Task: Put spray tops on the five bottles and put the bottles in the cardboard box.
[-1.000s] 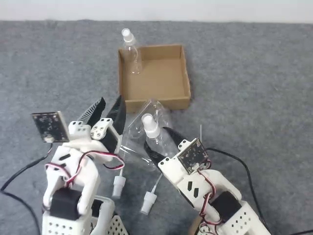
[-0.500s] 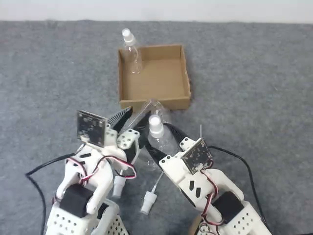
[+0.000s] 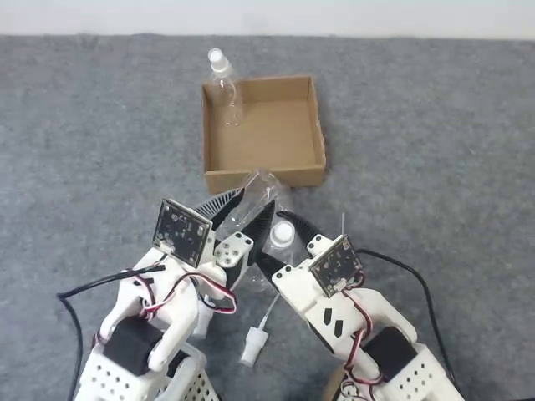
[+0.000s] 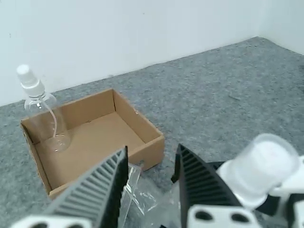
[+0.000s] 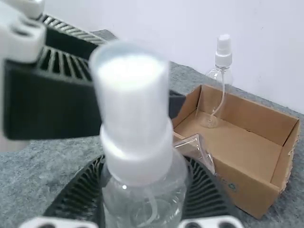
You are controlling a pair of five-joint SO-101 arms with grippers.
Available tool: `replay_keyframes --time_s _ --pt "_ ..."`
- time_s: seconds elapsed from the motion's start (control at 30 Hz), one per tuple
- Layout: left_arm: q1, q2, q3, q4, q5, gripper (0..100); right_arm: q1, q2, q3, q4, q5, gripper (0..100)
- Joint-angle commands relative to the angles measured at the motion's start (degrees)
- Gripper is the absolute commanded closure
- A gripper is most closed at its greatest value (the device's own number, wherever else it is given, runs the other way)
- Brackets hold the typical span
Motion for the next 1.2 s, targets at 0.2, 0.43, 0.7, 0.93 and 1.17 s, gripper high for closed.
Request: replay_keyframes --time_s 0.2,0.43,0.7,0.93,1.17 --pt "0.4 -0.1 -0.7 0.3 -0.5 85 -0.5 -1.3 -2.2 2.7 0.8 99.1" --pt "-5.3 -0.1 -0.8 -1.4 -0.4 85 3.0 -1.3 -2.2 3.0 0.8 99.1" --pt "-20.9 -0.1 -0.7 -1.1 -0.1 85 6.1 -1.3 -1.1 2.6 0.6 99.1" --pt "-30.2 -0.1 -0.1 -0.5 0.0 85 6.0 -1.3 -0.4 2.8 0.7 99.1" --pt "-30.9 -0.1 2.4 1.5 3.2 85 6.1 -1.3 0.0 2.9 0.7 99.1"
